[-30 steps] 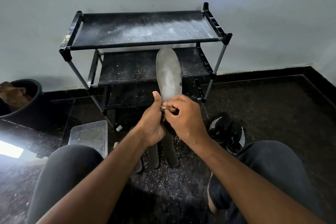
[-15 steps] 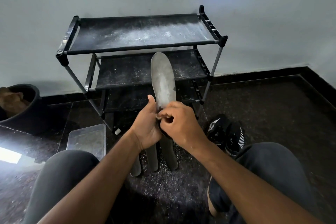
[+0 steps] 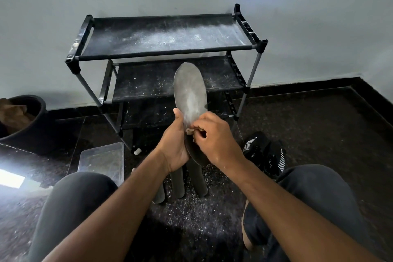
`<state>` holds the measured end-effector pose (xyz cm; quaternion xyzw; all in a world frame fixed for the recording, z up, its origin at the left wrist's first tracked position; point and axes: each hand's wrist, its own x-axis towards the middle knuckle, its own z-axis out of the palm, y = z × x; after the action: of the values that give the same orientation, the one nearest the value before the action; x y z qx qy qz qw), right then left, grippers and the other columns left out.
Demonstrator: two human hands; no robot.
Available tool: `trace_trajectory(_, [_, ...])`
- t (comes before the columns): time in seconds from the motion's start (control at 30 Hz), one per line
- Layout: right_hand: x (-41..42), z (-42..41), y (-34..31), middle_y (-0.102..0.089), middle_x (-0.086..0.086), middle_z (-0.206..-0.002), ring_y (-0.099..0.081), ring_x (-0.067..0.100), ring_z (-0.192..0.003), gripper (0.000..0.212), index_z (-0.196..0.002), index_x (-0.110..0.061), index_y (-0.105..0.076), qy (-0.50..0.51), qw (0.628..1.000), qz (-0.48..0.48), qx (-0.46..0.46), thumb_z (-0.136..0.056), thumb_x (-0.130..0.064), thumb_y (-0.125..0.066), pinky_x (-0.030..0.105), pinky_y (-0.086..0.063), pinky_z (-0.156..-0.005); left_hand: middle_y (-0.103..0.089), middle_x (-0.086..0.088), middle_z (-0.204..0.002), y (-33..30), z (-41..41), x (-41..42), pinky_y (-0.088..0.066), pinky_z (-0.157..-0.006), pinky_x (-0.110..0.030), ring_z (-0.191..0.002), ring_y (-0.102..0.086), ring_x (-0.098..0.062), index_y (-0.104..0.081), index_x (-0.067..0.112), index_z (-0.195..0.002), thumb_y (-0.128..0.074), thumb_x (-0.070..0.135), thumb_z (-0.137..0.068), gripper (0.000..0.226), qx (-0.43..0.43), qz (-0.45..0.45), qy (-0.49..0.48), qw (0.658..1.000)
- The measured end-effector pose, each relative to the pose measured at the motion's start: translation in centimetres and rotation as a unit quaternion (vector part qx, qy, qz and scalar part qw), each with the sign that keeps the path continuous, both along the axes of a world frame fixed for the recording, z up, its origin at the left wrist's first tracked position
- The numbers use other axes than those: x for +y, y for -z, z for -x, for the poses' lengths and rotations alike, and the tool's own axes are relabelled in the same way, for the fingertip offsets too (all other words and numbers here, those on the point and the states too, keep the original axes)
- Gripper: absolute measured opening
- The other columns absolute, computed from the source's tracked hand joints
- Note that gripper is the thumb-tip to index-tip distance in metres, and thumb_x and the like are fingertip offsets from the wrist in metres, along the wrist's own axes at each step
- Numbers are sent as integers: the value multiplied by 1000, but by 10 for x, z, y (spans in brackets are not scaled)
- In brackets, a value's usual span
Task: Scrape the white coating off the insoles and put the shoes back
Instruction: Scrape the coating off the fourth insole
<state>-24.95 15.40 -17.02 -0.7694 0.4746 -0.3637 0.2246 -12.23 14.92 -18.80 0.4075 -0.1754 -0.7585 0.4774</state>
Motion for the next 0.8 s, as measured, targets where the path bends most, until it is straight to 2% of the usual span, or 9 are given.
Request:
trace_trajectory(0.17, [9, -5, 2, -65, 2, -91, -61, 9, -82, 17, -90, -6, -79, -60, 997, -49, -4, -79, 4, -69, 18, -52, -76, -73, -18, -124, 0, -9, -5, -63, -82, -30, -106, -75, -23, -63, 7, -128, -20, 67, -103, 78, -24, 0, -23, 999])
trace_trajectory(0.3, [-2, -1, 2, -61, 0, -94, -61, 10, -82, 12, -93, -6, -76, 18, 1000, -1, -7, -85, 1, -69, 19, -53, -76, -69, -19, -130, -1, 3, 4, -62, -91, -37, -116, -71, -27, -62, 8, -136, -20, 67, -103, 80, -6, -2, 4, 1000])
trace_trajectory(0.4, [-5, -2, 3, -60, 0, -96, -62, 9, -84, 12, -96, -5, -74, 58, 997, 44, -19, -87, 0, -67, 14, -53, -78, -69, -18, -132, 0, 7, 6, -59, -96, -39, -121, -69, -27, -60, 9, -139, -20, 68, -103, 80, -6, 0, 27, 1000])
trace_trajectory(0.57, [7, -6, 1, -66, 0, -90, -61, 6, -81, 17, -88, -7, -78, -44, 998, -45, -26, -78, 4, -69, 14, -51, -75, -67, -17, -134, 2, -8, -4, -60, -94, -33, -118, -69, -24, -59, 6, -140, -22, 68, -103, 81, -33, 5, -4, 999])
trace_trajectory(0.63, [7, -7, 2, -65, -2, -88, -60, 6, -81, 16, -85, -8, -78, -54, 997, -49, -14, -78, 4, -68, 17, -51, -74, -67, -19, -136, 3, -8, -4, -61, -92, -33, -118, -70, -24, -59, 7, -140, -22, 68, -103, 81, -42, 0, -4, 999])
trace_trajectory(0.7, [3, -6, 3, -63, -2, -91, -61, 9, -82, 14, -89, -7, -77, -26, 999, -27, -13, -82, 2, -68, 22, -53, -76, -69, -19, -132, 3, -4, -1, -61, -94, -35, -118, -70, -25, -60, 8, -139, -22, 68, -103, 80, -33, 0, 5, 999])
trace_trajectory(0.8, [-3, -4, 2, -61, 0, -97, -63, 12, -86, 14, -95, -6, -74, 36, 999, 29, -7, -87, 0, -65, 21, -54, -80, -72, -18, -126, 2, 5, 4, -62, -91, -38, -115, -72, -27, -62, 9, -136, -21, 67, -104, 78, -15, 4, 31, 999])
